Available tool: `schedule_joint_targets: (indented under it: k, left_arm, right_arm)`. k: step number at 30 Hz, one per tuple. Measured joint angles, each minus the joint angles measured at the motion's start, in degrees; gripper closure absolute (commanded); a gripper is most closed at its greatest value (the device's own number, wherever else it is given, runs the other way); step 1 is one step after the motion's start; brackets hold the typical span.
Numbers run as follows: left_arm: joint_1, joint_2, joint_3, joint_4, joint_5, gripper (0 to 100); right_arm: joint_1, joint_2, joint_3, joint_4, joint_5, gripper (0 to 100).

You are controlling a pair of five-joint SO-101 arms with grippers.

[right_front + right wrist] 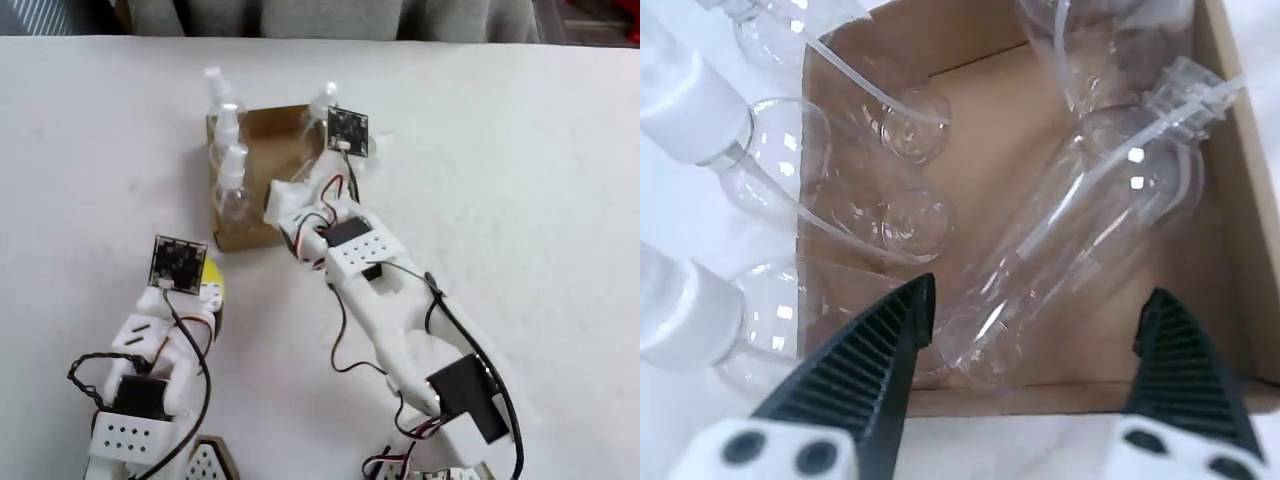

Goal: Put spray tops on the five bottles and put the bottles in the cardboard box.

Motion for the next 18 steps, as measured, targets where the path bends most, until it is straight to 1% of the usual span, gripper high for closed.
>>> schedule_joint_targets:
  k: [13, 18]
  left_arm:
    - [0.0, 0.0, 0.0, 0.0, 0.0, 98]
    - [0.0, 0.0, 0.0, 0.0, 0.0, 98]
  right_arm:
    - [0.5, 0.7, -0.2, -0.2, 0.0, 72.0]
    - [0.6, 4.7, -2.1, -0.7, 0.0, 72.0]
